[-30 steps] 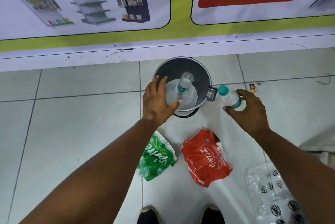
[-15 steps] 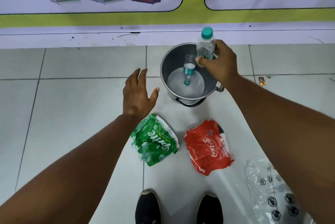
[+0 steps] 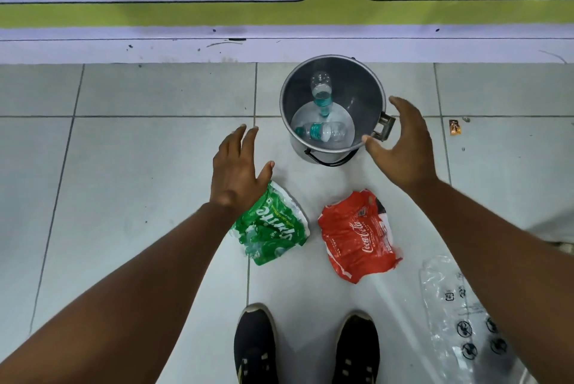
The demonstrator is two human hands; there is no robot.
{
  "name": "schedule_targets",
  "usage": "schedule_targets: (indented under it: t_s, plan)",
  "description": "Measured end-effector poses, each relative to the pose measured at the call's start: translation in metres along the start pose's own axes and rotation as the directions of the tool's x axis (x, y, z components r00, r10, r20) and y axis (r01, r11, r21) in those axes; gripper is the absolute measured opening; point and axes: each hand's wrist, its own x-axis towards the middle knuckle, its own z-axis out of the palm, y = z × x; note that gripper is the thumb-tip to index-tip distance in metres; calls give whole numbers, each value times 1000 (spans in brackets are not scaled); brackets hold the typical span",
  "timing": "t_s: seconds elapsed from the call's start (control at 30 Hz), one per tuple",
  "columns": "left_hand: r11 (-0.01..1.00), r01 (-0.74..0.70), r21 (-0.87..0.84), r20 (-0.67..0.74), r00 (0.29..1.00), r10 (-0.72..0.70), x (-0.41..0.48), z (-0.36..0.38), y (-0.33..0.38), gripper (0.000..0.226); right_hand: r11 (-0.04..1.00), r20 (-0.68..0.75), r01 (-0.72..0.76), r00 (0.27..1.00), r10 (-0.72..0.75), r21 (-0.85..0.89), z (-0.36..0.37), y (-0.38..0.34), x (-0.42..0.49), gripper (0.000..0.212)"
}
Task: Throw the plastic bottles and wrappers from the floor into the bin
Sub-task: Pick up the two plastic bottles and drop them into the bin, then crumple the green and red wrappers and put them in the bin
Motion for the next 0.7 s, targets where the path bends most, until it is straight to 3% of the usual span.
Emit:
schedule_targets:
  t_s: [0.1,0.27,0.37,0.5,0.57,0.7]
  plan:
    - [993,-105,61,45,994,102,-9,5,-1,70,989,71,87,994,-79,-117,-2,20,-28,74]
    - [941,-293,169,223,941,253,-24,23,-3,75,917,351,266,924,-154,-297,4,55,-63,72]
    - [915,-342,214,348,902,255,-30,41,-8,84,875,474,259,880,-39,-409,21,73,-78,87]
    - [920,-275,280,460,879,123,-40,69,-26,105,840,510,45,812,285,-541,52,105,-103,122]
    - [878,-347,330,540,832,125,-47,87,-40,114,808,576,95,749,327,-582,69,122,-117,135]
    - [718,-570,399,656,725,210,-51,121,-59,130,737,700,356,680,217,-575,104,148,-133,146]
